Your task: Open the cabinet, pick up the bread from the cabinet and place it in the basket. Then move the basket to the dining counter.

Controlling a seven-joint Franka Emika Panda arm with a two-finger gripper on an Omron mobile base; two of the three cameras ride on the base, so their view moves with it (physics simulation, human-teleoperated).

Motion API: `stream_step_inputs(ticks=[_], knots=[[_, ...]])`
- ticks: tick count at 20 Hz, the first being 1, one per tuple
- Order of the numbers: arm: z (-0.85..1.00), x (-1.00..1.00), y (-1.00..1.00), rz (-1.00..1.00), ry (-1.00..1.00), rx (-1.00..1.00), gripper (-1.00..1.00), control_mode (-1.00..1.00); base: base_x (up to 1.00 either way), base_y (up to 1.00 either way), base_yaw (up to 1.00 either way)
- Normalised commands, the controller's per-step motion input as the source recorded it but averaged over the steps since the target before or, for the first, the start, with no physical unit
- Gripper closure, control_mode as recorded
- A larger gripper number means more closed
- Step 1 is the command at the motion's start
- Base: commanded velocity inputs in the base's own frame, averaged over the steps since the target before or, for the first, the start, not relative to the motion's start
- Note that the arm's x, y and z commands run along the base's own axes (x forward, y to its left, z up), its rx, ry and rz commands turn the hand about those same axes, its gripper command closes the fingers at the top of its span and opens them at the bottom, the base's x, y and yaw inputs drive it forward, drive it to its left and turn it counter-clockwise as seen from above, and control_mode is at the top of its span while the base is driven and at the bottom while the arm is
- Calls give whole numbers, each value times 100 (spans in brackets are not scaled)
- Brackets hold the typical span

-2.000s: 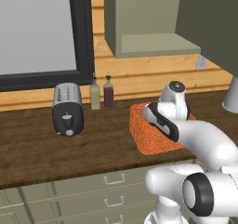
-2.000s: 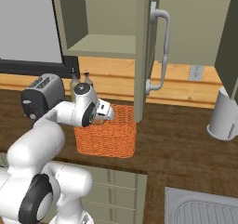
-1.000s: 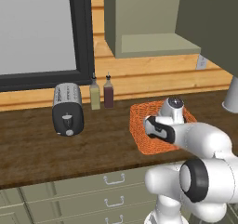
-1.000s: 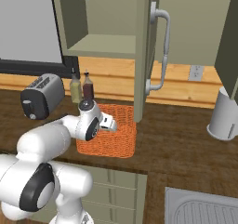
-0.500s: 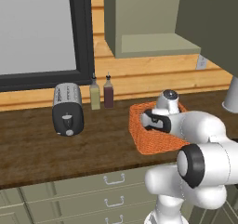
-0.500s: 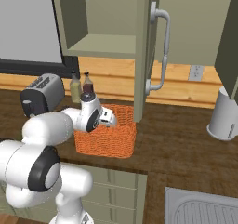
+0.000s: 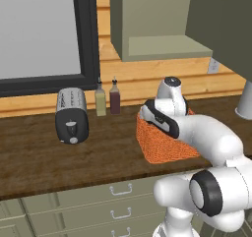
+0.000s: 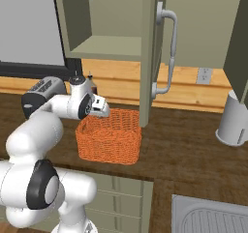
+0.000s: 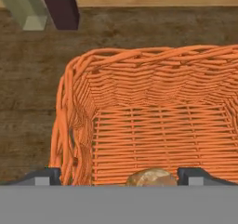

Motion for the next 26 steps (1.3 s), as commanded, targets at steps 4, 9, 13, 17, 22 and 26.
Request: stream_step_inputs(ticks=[4,9,13,17,22,26], knots=[[-5,-28,80,1,16,0,-100,-100,0,0,0],[-71,0,19,1,5,-6,-100,-100,0,0,0],[-55,6,-9,2,0,-13,-100,-100,0,0,0],[-49,0,-1,0,0,-7,-100,-100,0,0,0],[-49,-17,-9,0,0,0,100,-100,0,0,0],[-34,-28,-14,0,0,0,100,-100,0,0,0]])
